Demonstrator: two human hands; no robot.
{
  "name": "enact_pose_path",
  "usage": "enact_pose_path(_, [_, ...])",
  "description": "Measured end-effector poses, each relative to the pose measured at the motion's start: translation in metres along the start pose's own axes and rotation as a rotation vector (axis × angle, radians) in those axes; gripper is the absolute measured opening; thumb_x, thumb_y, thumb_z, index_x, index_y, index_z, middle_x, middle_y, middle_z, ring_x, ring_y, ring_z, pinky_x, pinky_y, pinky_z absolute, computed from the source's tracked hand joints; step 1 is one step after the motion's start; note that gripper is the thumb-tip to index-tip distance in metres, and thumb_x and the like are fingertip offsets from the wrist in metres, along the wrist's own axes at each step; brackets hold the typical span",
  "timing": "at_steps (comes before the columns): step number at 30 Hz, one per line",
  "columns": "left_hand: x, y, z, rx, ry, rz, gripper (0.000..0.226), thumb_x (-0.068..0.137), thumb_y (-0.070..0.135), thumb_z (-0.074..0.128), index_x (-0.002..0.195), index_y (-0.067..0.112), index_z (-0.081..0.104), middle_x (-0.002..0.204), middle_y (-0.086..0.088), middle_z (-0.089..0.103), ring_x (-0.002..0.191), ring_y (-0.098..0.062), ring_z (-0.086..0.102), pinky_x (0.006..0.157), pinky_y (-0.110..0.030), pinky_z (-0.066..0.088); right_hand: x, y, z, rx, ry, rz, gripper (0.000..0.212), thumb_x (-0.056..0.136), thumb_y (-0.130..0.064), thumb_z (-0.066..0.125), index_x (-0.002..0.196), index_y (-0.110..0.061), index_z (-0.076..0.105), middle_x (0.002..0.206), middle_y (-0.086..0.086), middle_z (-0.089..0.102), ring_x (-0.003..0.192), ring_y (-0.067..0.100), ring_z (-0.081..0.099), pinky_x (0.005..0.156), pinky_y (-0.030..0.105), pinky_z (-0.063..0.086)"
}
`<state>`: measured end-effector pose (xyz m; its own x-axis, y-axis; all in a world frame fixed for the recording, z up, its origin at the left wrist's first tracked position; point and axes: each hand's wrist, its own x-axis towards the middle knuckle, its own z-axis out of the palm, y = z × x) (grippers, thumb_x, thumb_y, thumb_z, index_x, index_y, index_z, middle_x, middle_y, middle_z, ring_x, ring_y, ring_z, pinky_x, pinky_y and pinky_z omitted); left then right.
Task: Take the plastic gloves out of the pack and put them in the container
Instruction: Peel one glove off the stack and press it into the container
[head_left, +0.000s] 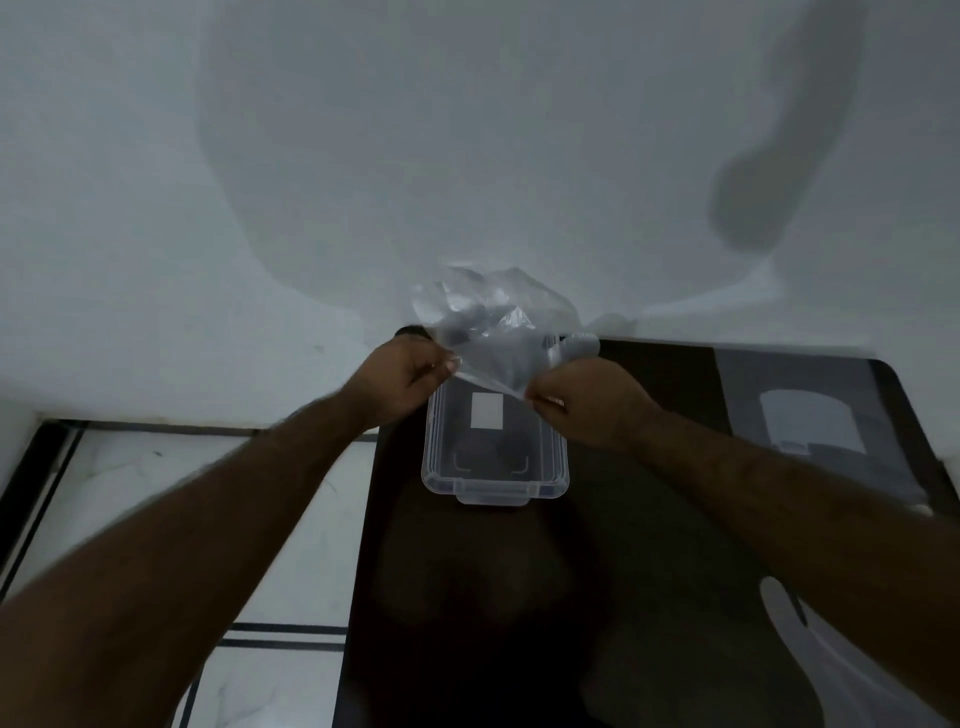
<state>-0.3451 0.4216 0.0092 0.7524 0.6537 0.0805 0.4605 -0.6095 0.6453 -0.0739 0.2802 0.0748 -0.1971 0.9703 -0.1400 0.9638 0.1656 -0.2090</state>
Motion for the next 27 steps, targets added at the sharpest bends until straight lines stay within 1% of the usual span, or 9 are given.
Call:
enact_pose_path(3, [0.0,-0.014,0.008,0.114,-0.087,0.047,0.041,0.107,0.042,0.054,0.124,0.016,0.08,0.122,-0.003,0.08,0.13,-0.025,0.063,0.11,-0.044,0.052,-0.002,-0.007,0.018,-0.057,-0.083,-0.014,0.028,0.105,-0.04,0.052,0.1,-0.024,0.075,0.087,-0.004,0.075,0.079,0.015,0.07,0.081,0.037,0.061])
enact_pose_path(5, [0.001,-0.02,0.013,0.239,-0.181,0.067,0.049,0.106,0.048,0.046,0.128,0.019,0.078,0.129,-0.003,0.079,0.145,-0.029,0.054,0.12,-0.051,0.041,-0.002,-0.01,0.029,-0.115,-0.114,-0.028,0.03,0.106,-0.041,0.049,0.1,-0.025,0.074,0.088,-0.003,0.074,0.084,0.018,0.07,0.093,0.044,0.057])
enact_pose_path(7, [0.002,-0.025,0.017,0.388,-0.26,0.126,0.053,0.105,0.052,0.042,0.128,0.021,0.078,0.13,-0.003,0.079,0.151,-0.031,0.049,0.126,-0.058,0.03,-0.001,-0.014,0.039,-0.187,-0.154,-0.049,0.035,0.106,-0.043,0.043,0.098,-0.028,0.074,0.088,-0.005,0.074,0.085,0.017,0.07,0.104,0.05,0.049])
enact_pose_path(10, [0.007,-0.024,0.021,0.511,-0.327,0.208,0.038,0.106,0.044,0.055,0.128,0.021,0.077,0.131,0.0,0.078,0.155,-0.031,0.045,0.131,-0.063,0.015,0.003,-0.021,0.046,-0.238,-0.26,-0.064,0.033,0.108,-0.041,0.044,0.105,-0.026,0.074,0.1,-0.002,0.076,0.095,0.017,0.072,0.113,0.047,0.045])
enact_pose_path(15, [0.019,-0.002,0.023,0.72,-0.545,0.177,0.036,0.11,0.048,0.048,0.129,0.034,0.075,0.141,0.016,0.071,0.163,-0.025,0.029,0.13,-0.063,-0.01,0.01,-0.029,0.057,-0.304,-0.411,-0.068,0.025,0.108,-0.041,0.052,0.113,-0.026,0.072,0.11,-0.001,0.075,0.107,0.019,0.07,0.118,0.047,0.042])
enact_pose_path(19, [0.025,0.007,0.029,0.809,-0.68,0.176,0.037,0.11,0.049,0.044,0.127,0.039,0.074,0.145,0.016,0.068,0.164,-0.026,0.026,0.127,-0.072,-0.009,0.011,-0.029,0.065,-0.336,-0.498,-0.091,0.031,0.108,-0.045,0.05,0.118,-0.025,0.072,0.115,0.002,0.073,0.113,0.023,0.067,0.119,0.05,0.04])
enact_pose_path(23, [0.027,0.016,0.033,0.824,-0.757,0.159,0.035,0.107,0.049,0.05,0.13,0.039,0.073,0.154,0.014,0.062,0.165,-0.025,0.021,0.123,-0.07,-0.019,0.015,-0.028,0.065,-0.274,-0.587,-0.084,0.037,0.109,-0.049,0.046,0.125,-0.024,0.068,0.122,0.004,0.071,0.12,0.025,0.065,0.12,0.051,0.038])
enact_pose_path(25, [0.027,0.019,0.034,0.816,-0.795,0.153,0.045,0.104,0.06,0.05,0.141,0.04,0.067,0.163,0.011,0.052,0.167,-0.026,0.014,0.124,-0.07,-0.019,0.019,-0.027,0.065,-0.265,-0.631,-0.085,0.038,0.108,-0.051,0.048,0.126,-0.024,0.068,0.122,0.004,0.071,0.12,0.025,0.065,0.119,0.051,0.04])
enact_pose_path(27, [0.024,0.02,0.033,0.832,-0.834,0.163,0.063,0.1,0.077,0.041,0.147,0.04,0.061,0.169,0.008,0.045,0.167,-0.028,0.008,0.123,-0.072,-0.021,0.023,-0.027,0.066,-0.276,-0.664,-0.082,0.039,0.107,-0.052,0.05,0.127,-0.024,0.069,0.123,0.003,0.071,0.119,0.025,0.065,0.118,0.051,0.041])
